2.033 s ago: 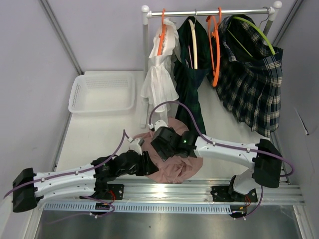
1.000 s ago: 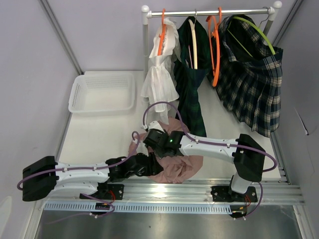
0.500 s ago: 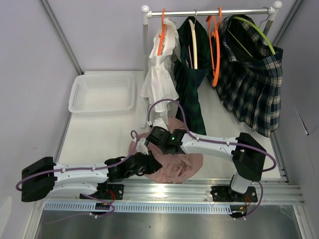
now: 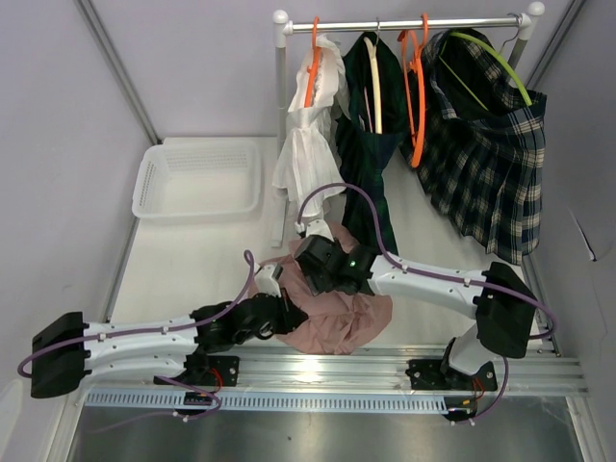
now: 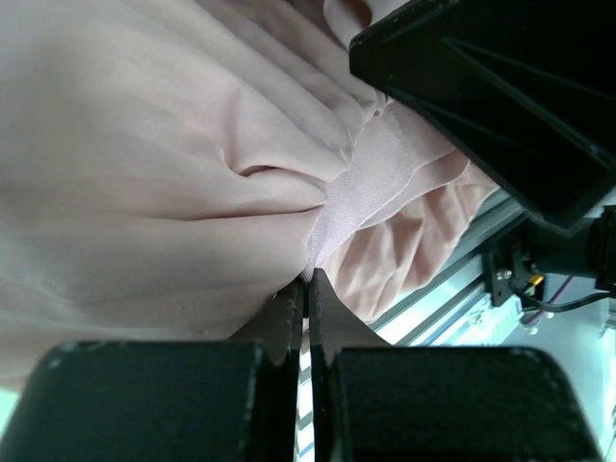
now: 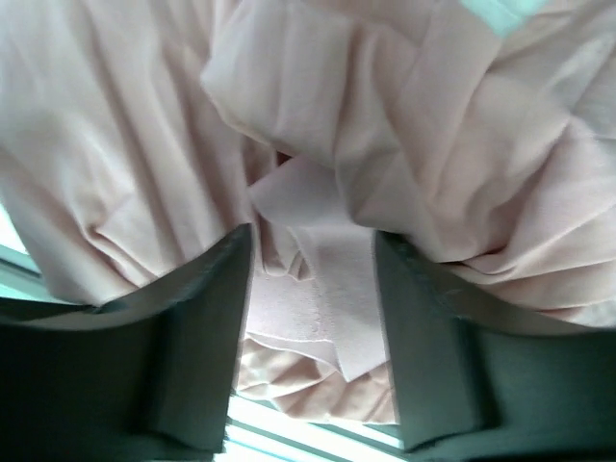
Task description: Place the skirt on the hanger
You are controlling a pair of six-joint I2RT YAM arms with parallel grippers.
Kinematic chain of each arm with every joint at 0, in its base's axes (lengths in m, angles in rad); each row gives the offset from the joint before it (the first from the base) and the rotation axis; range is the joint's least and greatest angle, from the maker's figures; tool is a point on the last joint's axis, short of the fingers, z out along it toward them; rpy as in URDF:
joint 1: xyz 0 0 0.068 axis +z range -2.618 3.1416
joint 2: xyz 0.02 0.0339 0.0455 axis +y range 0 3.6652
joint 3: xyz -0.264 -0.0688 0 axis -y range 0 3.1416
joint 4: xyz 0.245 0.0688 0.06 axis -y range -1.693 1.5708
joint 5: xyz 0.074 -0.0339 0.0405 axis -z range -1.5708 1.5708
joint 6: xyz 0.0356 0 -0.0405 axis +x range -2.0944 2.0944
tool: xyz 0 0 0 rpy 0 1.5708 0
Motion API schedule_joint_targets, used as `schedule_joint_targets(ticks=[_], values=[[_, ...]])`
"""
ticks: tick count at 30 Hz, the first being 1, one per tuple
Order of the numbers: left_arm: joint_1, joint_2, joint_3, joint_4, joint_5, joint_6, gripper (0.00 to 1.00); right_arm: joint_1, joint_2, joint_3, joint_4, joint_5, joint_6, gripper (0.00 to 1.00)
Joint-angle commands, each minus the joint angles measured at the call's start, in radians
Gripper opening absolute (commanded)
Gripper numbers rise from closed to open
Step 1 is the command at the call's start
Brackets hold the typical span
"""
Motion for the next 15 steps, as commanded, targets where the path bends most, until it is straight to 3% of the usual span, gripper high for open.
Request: schedule_joint_targets(ticks=[1, 8, 10, 11, 15], values=[[-0.007, -0.034, 0.007, -0.047, -0.006, -0.012, 0.00, 0.014, 0.039, 0.060, 0.032, -0.012, 0.016, 0.63], [-0.007, -0.151, -0.018, -0.136, -0.008, -0.015, 0.00, 0.005, 0.142, 0.083, -0.007, 0.051, 0.042, 0.66], [-0.005, -0.189, -0.013, -0.171, -0.013, -0.012, 0.00, 0.003, 0.145, 0.082, -0.018, 0.077, 0.045, 0.62], [-0.007, -0.203, -0.012, -0.182, -0.014, -0.009, 0.00, 0.000, 0.142, 0.079, -0.028, 0.096, 0.049, 0.59], [-0.007, -0.247, 0.005, -0.232, -0.017, -0.006, 0.00, -0.003, 0.099, 0.054, -0.054, 0.128, 0.064, 0.27]])
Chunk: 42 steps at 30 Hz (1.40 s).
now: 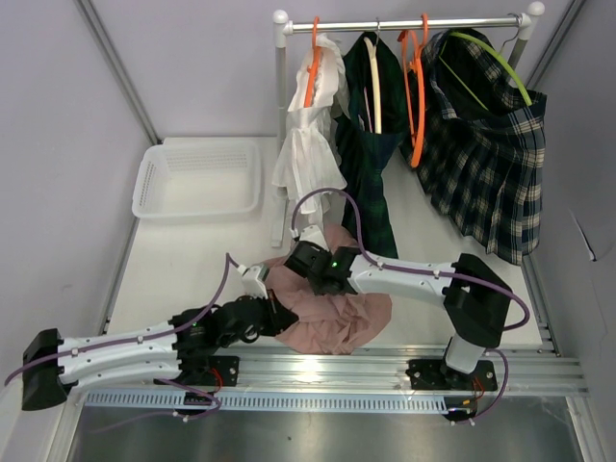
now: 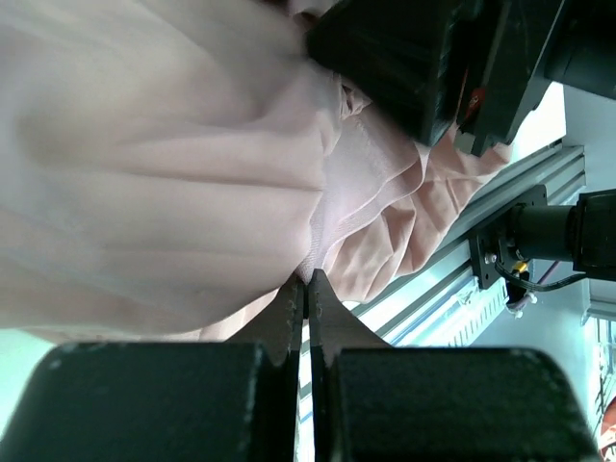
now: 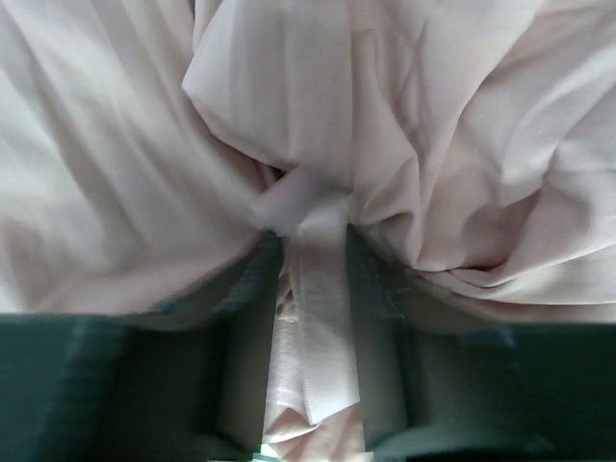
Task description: Place the skirt on the hanger
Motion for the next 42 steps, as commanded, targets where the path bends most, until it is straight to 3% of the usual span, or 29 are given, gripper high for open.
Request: schedule_joint_targets(ticks=[1, 4, 9, 16, 19, 21, 26, 31, 36, 42], values=[[-0.006, -0.033, 0.024, -0.064, -0.019, 0.003, 0.00, -0.008, -0.063, 0.002, -0.043, 0.085, 0.037, 0.23], [-0.006, -0.048, 0.055, -0.109, -0.024, 0.009, 0.00, 0.002, -0.144, -0.027, -0.085, 0.106, 0.072, 0.13], [-0.005, -0.076, 0.166, -0.221, -0.059, 0.062, 0.00, 0.018, -0.307, -0.076, -0.147, 0.132, 0.137, 0.07], [-0.003, -0.079, 0.375, -0.347, -0.118, 0.153, 0.00, 0.021, -0.531, -0.085, -0.234, 0.138, 0.178, 0.09], [-0.003, -0.040, 0.423, -0.351, -0.084, 0.187, 0.00, 0.025, -0.562, -0.081, -0.193, 0.088, 0.146, 0.19], [-0.005, -0.014, 0.435, -0.350, -0.061, 0.200, 0.00, 0.031, -0.534, -0.066, -0.155, 0.063, 0.137, 0.28], [-0.003, 0.010, 0.402, -0.365, 0.020, 0.199, 0.00, 0.039, -0.363, 0.023, -0.027, -0.026, 0.068, 0.38], [-0.005, -0.043, 0.255, -0.361, 0.114, 0.107, 0.00, 0.048, -0.139, 0.140, 0.013, -0.081, 0.017, 0.43], [-0.005, -0.137, 0.113, -0.347, 0.155, 0.004, 0.00, 0.061, -0.020, 0.177, 0.034, -0.095, 0.008, 0.46], [-0.005, -0.134, 0.127, -0.373, 0.142, 0.018, 0.00, 0.070, 0.049, 0.182, 0.049, -0.107, 0.011, 0.52]])
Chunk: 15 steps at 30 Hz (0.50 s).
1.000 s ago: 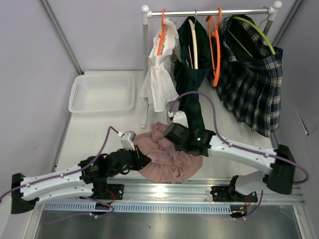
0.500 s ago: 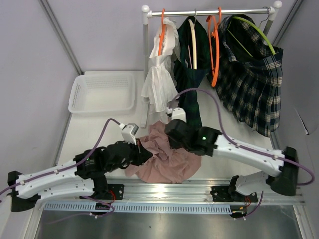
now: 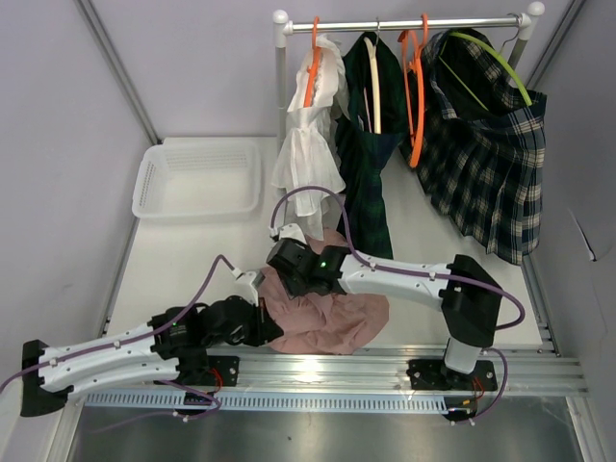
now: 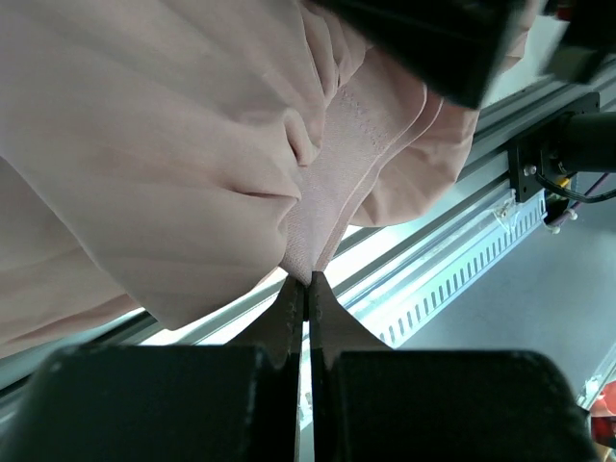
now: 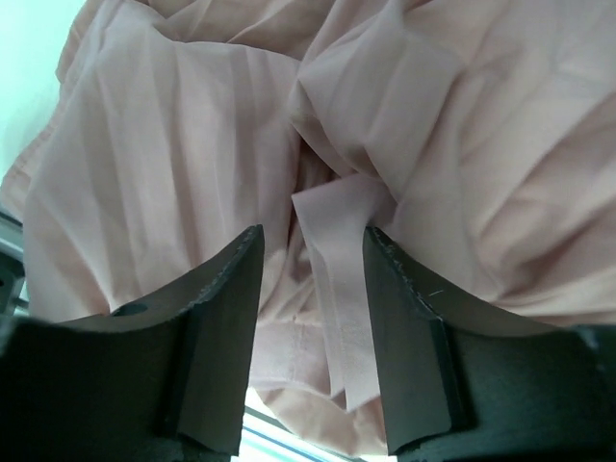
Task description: Place the skirt on the hanger
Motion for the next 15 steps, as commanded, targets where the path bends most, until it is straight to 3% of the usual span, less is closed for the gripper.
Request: schedule_joint_targets(ticks=[1, 5, 7, 13, 15], values=[[-0.004, 0.008, 0.029, 0.016, 0.013, -0.019, 0.00, 0.009, 0.035, 0.052, 0.022, 0.015, -0.006, 0.53], [-0.004, 0.022, 0.035, 0.020, 0.014, -0.006, 0.00, 0.016, 0.060, 0.065, -0.016, 0.089, 0.017, 0.54], [-0.004, 0.019, 0.044, 0.013, 0.010, -0.002, 0.00, 0.016, 0.060, 0.066, -0.045, 0.126, 0.023, 0.49], [-0.004, 0.014, 0.091, -0.033, -0.015, 0.026, 0.00, 0.010, 0.043, 0.049, -0.114, 0.238, 0.043, 0.21], [-0.004, 0.013, 0.110, -0.052, -0.024, 0.030, 0.00, 0.006, 0.032, 0.039, -0.125, 0.256, 0.047, 0.15]])
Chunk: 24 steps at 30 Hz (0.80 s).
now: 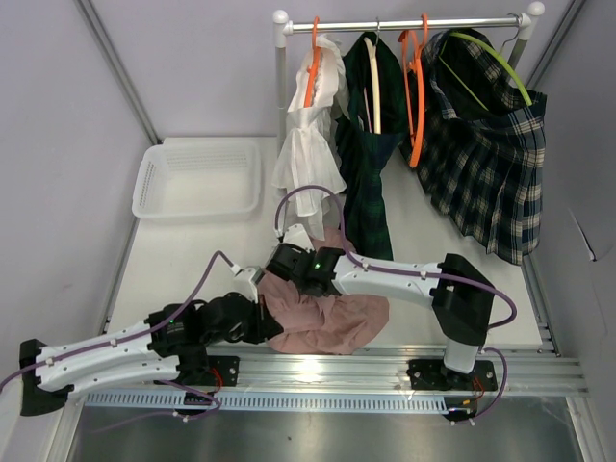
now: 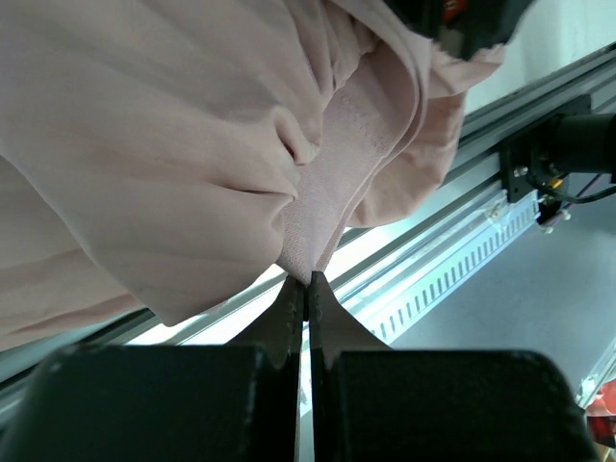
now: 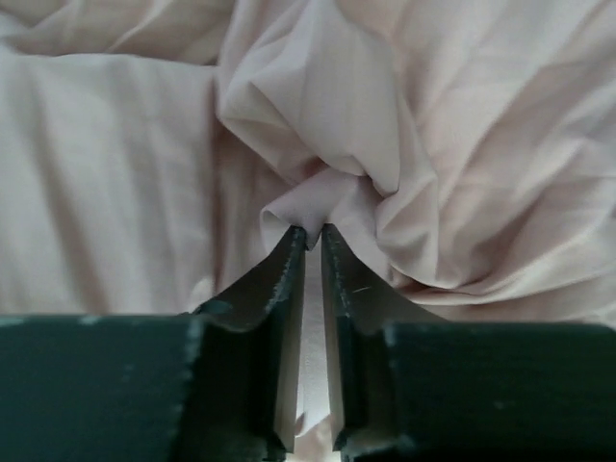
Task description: Place the skirt on the hanger
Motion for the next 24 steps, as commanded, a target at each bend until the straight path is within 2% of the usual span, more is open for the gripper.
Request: schedule_joint_targets(ticks=[1, 6, 12, 19, 24], values=[[-0.004, -0.011, 0.067, -0.025, -0.025, 0.027, 0.00, -0.004, -0.040, 0.004, -0.042, 0.098, 0.022, 0.12], [-0.004, -0.018, 0.097, -0.052, -0.037, 0.038, 0.00, -0.008, -0.091, -0.022, -0.061, 0.121, 0.036, 0.00], [-0.004, -0.012, 0.135, -0.091, -0.057, 0.064, 0.00, -0.027, -0.201, -0.066, -0.081, 0.133, 0.056, 0.00], [-0.004, -0.006, 0.185, -0.136, -0.095, 0.106, 0.00, -0.028, -0.368, -0.059, -0.195, 0.188, 0.108, 0.00], [-0.001, 0.043, 0.352, -0.198, -0.169, 0.187, 0.00, -0.028, -0.558, -0.019, -0.343, 0.279, 0.169, 0.00]])
